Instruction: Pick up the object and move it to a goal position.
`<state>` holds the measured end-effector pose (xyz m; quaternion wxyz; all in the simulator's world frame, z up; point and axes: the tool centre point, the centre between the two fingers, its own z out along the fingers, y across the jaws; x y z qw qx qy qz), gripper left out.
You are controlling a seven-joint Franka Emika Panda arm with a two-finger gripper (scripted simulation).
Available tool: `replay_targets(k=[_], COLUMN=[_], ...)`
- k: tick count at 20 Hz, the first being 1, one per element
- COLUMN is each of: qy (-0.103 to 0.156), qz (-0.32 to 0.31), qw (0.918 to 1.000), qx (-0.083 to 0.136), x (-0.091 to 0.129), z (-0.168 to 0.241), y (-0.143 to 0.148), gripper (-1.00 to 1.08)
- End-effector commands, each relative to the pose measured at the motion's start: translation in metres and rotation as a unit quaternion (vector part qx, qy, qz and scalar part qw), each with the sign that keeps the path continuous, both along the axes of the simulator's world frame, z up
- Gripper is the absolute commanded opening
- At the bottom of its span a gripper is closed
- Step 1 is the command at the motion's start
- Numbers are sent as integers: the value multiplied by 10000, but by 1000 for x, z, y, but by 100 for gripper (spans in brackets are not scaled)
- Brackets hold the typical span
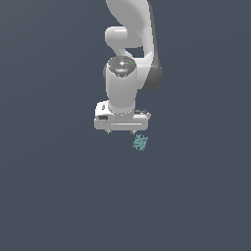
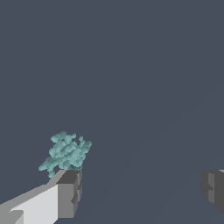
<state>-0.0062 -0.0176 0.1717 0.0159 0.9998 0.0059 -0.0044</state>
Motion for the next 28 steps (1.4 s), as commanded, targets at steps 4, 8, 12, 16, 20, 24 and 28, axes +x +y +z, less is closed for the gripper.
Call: replay_targets(k=[4, 8, 12, 16, 20, 24, 28], qy=[14, 71, 101, 94, 86, 69, 45], qz=[3, 18, 38, 18, -75, -251, -506], qw=[10000, 10000, 9999, 9999, 9999, 9996, 9987], qx=[11, 57, 80, 76, 82, 89, 100], x=[-1, -4, -6, -6, -7, -8, -11], z=[-2, -11, -15, -15, -18, -25, -34], y=[2, 12, 17, 17, 21, 29, 40], gripper=[100, 100, 100, 100, 100, 100, 100])
